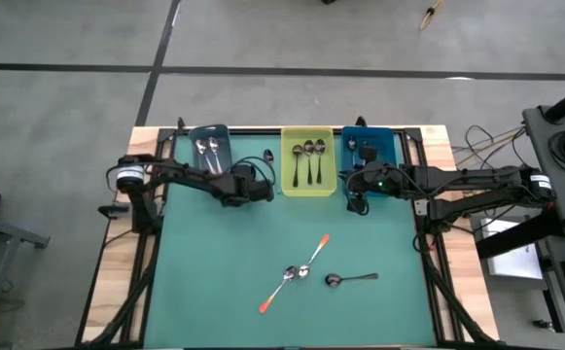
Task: Sort silverware by color (type)
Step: Put the blue spoon into the blue bin
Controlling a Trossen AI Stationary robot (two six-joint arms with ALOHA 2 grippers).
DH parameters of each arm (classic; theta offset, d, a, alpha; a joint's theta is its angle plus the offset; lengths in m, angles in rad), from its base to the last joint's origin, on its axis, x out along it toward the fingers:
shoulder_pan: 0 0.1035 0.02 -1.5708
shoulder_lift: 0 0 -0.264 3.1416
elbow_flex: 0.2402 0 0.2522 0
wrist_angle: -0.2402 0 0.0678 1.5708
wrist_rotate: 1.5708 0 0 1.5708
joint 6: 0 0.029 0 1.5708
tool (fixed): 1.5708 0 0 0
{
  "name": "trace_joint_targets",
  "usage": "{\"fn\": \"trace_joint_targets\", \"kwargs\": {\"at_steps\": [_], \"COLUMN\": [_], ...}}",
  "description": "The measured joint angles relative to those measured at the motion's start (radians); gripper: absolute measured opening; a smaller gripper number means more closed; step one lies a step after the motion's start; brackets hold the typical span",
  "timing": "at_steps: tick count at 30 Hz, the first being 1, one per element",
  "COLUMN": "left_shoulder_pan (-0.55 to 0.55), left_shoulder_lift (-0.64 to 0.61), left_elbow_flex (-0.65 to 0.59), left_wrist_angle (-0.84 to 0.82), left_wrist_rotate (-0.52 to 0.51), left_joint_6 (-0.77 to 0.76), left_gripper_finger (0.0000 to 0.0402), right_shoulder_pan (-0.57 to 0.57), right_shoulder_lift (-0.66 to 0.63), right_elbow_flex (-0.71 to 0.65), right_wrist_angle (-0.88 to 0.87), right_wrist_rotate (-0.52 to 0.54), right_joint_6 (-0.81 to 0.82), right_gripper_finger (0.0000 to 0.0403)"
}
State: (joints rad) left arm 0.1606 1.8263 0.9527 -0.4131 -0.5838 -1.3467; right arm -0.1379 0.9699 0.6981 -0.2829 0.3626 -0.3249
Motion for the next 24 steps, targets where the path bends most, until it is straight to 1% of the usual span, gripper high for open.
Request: {"fn": "trace_joint_targets", "kwargs": {"at_steps": [6,8,11,14,17,19,22,24], "left_shoulder_pan": [-0.035,-0.047,-0.08,-0.134,-0.188,-0.224,-0.273,-0.295], "left_shoulder_lift": [-0.034,-0.055,-0.106,-0.164,-0.219,-0.246,-0.258,-0.258], "left_elbow_flex": [0.0,0.0,0.0,0.0,0.0,0.0,0.0,0.0], "left_wrist_angle": [-0.001,-0.005,0.004,0.032,0.1,0.181,0.368,0.522], "left_wrist_rotate": [-0.006,-0.022,-0.098,-0.213,-0.344,-0.432,-0.535,-0.553], "left_joint_6": [-0.017,-0.015,0.02,0.114,0.26,0.412,0.73,0.967], "left_gripper_finger": [0.0001,0.0001,0.0001,0.0,0.0,0.0,0.0,0.0], "right_shoulder_pan": [0.0,0.0,0.0,-0.001,0.0,0.0,0.0,0.0], "right_shoulder_lift": [0.0,0.0,0.0,0.0,0.0,0.0,0.001,0.004], "right_elbow_flex": [-0.006,-0.009,-0.013,-0.028,-0.045,-0.057,-0.069,-0.072], "right_wrist_angle": [0.001,0.003,0.014,0.066,0.178,0.277,0.42,0.511], "right_wrist_rotate": [0.0,0.0,-0.009,-0.085,-0.198,-0.249,-0.267,-0.267], "right_joint_6": [-0.003,-0.004,0.0,-0.023,-0.07,-0.09,-0.091,-0.074], "right_gripper_finger": [0.0028,0.0028,0.0028,0.0028,0.0028,0.0028,0.0028,0.0028]}}
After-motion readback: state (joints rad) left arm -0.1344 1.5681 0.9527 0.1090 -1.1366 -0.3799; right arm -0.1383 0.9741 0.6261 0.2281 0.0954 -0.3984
